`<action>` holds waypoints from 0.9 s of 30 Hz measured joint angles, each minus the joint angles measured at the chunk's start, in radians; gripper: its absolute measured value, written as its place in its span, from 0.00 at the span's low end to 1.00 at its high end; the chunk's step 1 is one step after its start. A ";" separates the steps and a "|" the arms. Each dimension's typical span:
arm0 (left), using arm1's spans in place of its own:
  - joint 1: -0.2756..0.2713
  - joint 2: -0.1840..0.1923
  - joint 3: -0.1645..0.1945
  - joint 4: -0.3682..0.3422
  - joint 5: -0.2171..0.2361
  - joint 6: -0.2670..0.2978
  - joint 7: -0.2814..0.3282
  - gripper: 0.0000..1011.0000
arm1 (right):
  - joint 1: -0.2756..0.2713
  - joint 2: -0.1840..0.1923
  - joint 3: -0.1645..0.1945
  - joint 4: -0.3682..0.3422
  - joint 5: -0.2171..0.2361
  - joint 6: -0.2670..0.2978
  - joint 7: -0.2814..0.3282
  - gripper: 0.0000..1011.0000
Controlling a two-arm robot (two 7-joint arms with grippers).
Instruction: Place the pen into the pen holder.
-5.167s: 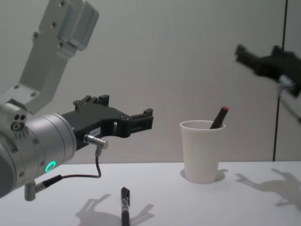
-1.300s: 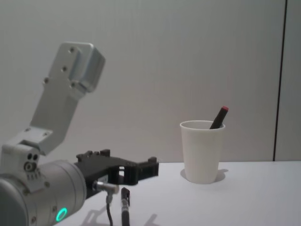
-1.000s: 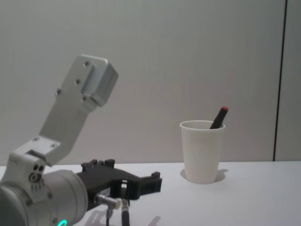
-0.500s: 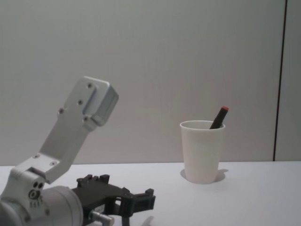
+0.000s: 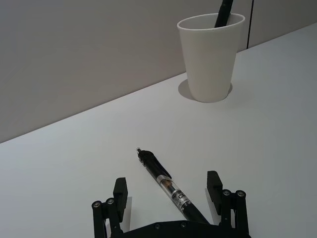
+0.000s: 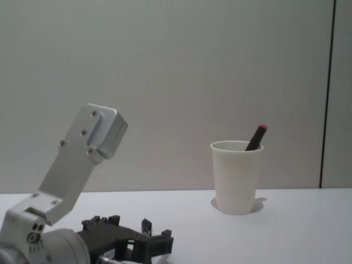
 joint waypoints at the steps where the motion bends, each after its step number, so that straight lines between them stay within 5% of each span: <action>1: 0.000 0.000 -0.001 0.002 -0.001 0.000 -0.006 0.99 | 0.000 0.000 0.000 0.000 0.000 0.000 0.000 0.99; 27: 0.008 0.006 -0.008 0.007 0.032 0.026 -0.070 0.99 | 0.000 0.000 0.000 0.000 0.000 0.000 0.000 0.99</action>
